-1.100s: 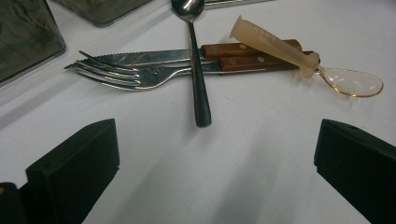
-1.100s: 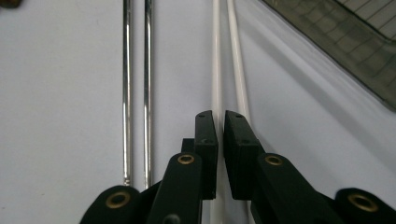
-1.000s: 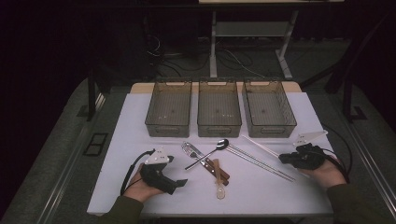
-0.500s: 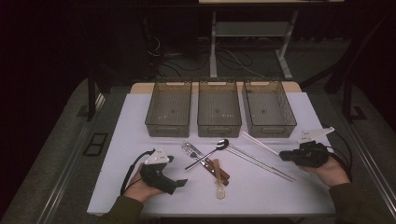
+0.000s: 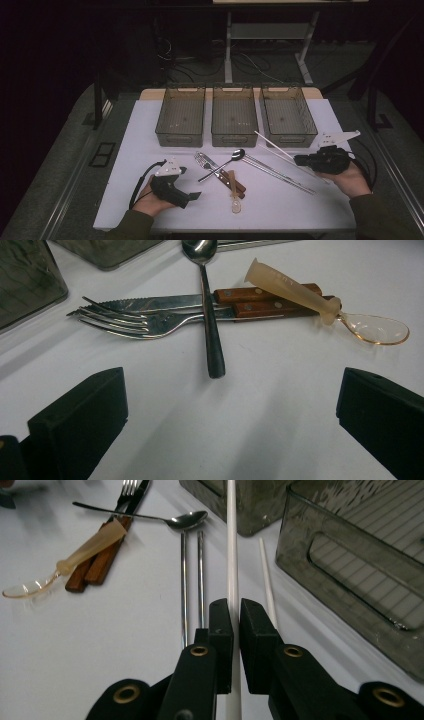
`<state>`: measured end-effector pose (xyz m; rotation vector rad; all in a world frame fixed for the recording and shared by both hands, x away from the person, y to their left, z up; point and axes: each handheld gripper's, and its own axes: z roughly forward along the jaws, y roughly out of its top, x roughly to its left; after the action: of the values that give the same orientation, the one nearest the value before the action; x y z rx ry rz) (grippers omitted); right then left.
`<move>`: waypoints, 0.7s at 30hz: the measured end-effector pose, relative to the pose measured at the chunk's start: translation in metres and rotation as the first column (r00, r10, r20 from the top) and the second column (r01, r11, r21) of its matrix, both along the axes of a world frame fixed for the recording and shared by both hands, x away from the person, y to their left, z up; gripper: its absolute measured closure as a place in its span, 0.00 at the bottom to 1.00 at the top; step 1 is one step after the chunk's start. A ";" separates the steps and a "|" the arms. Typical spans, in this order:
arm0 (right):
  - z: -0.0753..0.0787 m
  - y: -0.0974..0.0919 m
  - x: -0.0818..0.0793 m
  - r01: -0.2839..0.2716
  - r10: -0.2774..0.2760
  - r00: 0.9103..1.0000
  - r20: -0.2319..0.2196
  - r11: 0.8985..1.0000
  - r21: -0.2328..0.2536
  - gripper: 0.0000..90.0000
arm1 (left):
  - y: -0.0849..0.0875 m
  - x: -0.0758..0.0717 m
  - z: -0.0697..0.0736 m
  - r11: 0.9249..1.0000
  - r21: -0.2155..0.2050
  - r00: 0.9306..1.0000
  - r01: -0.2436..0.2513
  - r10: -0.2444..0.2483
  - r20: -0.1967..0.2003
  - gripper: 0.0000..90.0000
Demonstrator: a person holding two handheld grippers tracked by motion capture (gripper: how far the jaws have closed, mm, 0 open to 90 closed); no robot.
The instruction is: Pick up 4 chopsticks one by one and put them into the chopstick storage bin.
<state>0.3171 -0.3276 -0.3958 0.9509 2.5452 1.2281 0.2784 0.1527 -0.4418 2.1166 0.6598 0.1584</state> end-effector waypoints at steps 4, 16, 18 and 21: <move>0.003 0.007 0.003 -0.006 0.006 1.000 0.006 1.000 0.011 0.94 | 0.000 0.000 0.000 1.000 -0.003 1.000 0.002 -0.002 0.000 0.00; 0.005 0.034 0.015 -0.015 0.014 1.000 0.027 1.000 0.027 0.94 | 0.000 0.000 0.000 1.000 0.002 1.000 0.004 -0.004 -0.003 0.00; 0.006 0.039 0.016 -0.014 0.013 0.999 0.031 1.000 0.026 0.94 | 0.000 0.000 0.000 1.000 -0.001 1.000 0.003 -0.003 -0.002 0.00; 0.007 0.047 0.019 -0.017 0.015 0.999 0.031 0.999 0.043 0.94 | 0.000 0.000 0.000 1.000 -0.002 1.000 0.003 -0.003 -0.004 0.00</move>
<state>0.3361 -0.2811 -0.3893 0.9145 2.5170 1.2973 0.2780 0.1523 -0.4420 2.1166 0.6583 0.1519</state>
